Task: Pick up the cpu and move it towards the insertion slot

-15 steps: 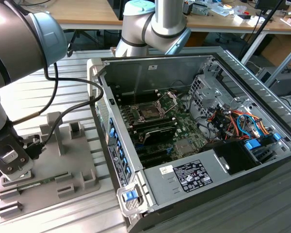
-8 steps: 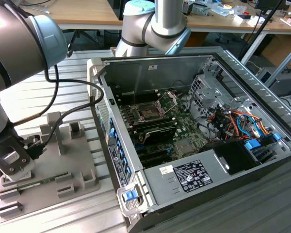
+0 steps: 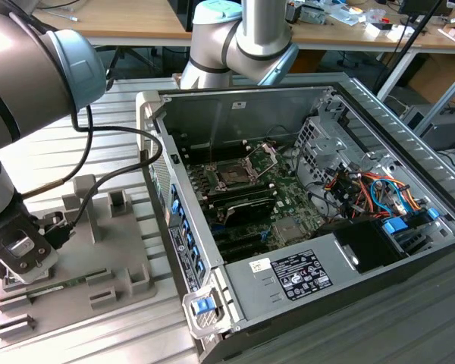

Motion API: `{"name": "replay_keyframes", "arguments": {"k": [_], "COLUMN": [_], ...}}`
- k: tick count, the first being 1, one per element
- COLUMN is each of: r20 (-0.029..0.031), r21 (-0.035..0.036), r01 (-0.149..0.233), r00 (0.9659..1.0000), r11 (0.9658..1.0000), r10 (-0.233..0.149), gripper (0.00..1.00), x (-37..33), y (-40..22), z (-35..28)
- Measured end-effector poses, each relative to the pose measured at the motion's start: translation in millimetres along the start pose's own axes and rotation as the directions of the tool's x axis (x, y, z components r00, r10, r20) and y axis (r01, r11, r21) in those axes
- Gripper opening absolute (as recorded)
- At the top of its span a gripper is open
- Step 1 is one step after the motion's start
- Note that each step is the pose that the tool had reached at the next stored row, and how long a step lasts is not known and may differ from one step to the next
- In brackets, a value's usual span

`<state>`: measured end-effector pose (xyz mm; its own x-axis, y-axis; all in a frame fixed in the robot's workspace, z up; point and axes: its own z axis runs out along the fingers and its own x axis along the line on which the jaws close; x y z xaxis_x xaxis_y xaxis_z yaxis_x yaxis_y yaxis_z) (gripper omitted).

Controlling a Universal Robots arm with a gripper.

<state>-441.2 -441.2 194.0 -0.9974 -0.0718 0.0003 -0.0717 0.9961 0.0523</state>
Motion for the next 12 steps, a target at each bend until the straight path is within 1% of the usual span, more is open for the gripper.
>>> {"name": "replay_keyframes", "arguments": {"k": [9,12], "r20": [-0.0001,-0.0003], "r21": [0.0001,0.0001], "r01": [0.003,0.003], "r00": [1.0,1.0], "r11": [1.0,1.0], "r10": [-0.003,-0.003], "gripper": [0.6,0.6], "x": [0.0,0.0], "y": [1.0,1.0], "z": [5.9,6.5]}}
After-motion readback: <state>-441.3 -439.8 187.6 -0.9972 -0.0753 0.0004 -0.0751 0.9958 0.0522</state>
